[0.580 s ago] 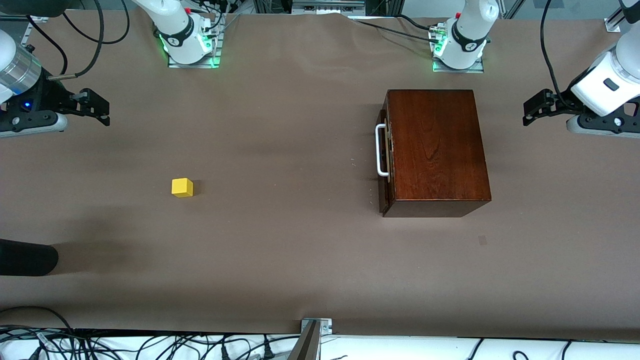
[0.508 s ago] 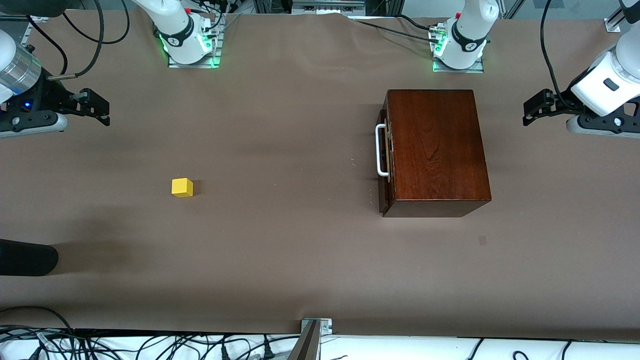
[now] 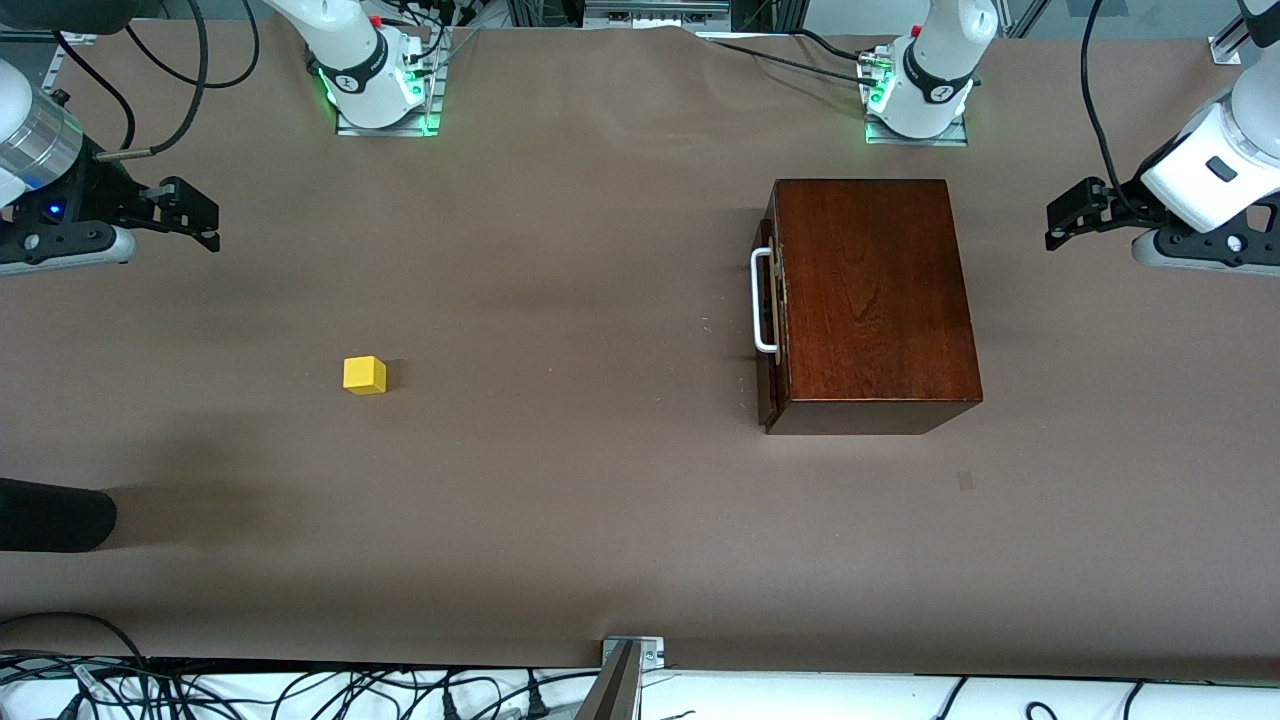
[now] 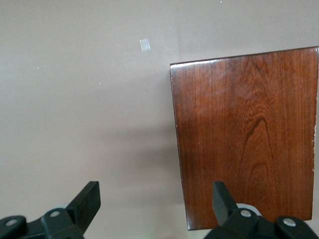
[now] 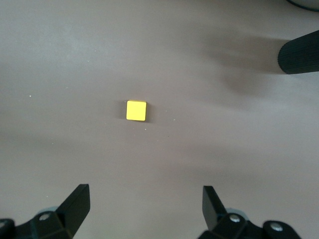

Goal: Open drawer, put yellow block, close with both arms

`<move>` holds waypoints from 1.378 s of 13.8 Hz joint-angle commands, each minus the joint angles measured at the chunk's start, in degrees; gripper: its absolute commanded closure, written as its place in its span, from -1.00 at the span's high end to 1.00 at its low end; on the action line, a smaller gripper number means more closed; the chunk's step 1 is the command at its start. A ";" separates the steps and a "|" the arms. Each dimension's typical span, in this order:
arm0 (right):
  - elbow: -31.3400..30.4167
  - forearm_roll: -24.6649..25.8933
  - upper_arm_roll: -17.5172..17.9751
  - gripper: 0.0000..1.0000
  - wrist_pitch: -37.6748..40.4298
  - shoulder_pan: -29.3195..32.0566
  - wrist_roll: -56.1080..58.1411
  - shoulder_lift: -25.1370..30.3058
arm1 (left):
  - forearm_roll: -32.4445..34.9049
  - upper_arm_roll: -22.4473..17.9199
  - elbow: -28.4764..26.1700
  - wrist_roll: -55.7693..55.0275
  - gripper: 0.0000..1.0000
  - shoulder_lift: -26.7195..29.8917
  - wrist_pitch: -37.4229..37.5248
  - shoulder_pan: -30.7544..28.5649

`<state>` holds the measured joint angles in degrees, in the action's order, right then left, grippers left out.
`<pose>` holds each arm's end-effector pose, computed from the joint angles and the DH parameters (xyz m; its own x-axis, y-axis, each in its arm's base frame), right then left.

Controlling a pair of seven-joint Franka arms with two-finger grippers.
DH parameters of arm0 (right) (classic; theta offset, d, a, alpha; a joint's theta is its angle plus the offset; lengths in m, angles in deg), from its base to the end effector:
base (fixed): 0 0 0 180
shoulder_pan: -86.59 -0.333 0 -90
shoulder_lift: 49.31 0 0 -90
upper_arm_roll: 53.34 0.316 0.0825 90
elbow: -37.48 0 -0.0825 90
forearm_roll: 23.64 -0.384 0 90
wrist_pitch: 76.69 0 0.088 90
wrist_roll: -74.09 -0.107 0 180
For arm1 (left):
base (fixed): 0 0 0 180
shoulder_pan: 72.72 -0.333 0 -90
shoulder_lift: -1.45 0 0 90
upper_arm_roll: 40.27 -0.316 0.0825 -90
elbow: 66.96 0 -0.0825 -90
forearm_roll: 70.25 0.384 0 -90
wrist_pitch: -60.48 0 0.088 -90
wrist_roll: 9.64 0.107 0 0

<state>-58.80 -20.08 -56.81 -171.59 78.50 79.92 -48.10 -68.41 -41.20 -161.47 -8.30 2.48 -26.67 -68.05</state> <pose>0.5520 0.0381 0.5918 0.9824 0.1864 -0.0093 0.1866 -0.9806 0.0599 0.5399 -0.0316 0.5935 0.9900 -0.0866 -0.1109 -0.0903 -0.9955 -0.0292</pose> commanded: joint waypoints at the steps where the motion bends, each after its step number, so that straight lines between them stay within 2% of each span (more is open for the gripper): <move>1: 1.27 -0.93 -0.05 1.00 1.39 0.18 -0.56 -0.33 | -1.40 -0.13 1.79 -0.46 1.00 -0.77 2.93 0.08; 6: 1.36 -0.93 -0.05 1.00 1.39 0.18 -0.56 -0.33 | -1.40 0.92 2.40 0.15 1.00 -2.61 8.47 0.26; 10: 1.36 -0.93 -0.05 1.00 1.39 0.18 -0.56 -0.33 | -1.40 1.71 5.48 0.51 1.00 -4.99 8.57 0.43; 15: 1.36 -0.93 -0.05 1.00 1.39 0.18 -0.56 -0.33 | -1.40 12.15 7.06 -2.03 1.00 -4.98 7.61 0.87; 19: 1.36 -0.93 -0.05 1.00 1.39 0.18 -0.56 -0.33 | -1.31 24.27 6.97 -17.99 1.00 -9.63 1.91 0.96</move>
<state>-58.80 -20.08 -56.89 -171.57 78.50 79.90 -48.11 -68.59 -21.73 -156.46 -19.46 -3.12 -22.40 -66.90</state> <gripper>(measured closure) 0.000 0.000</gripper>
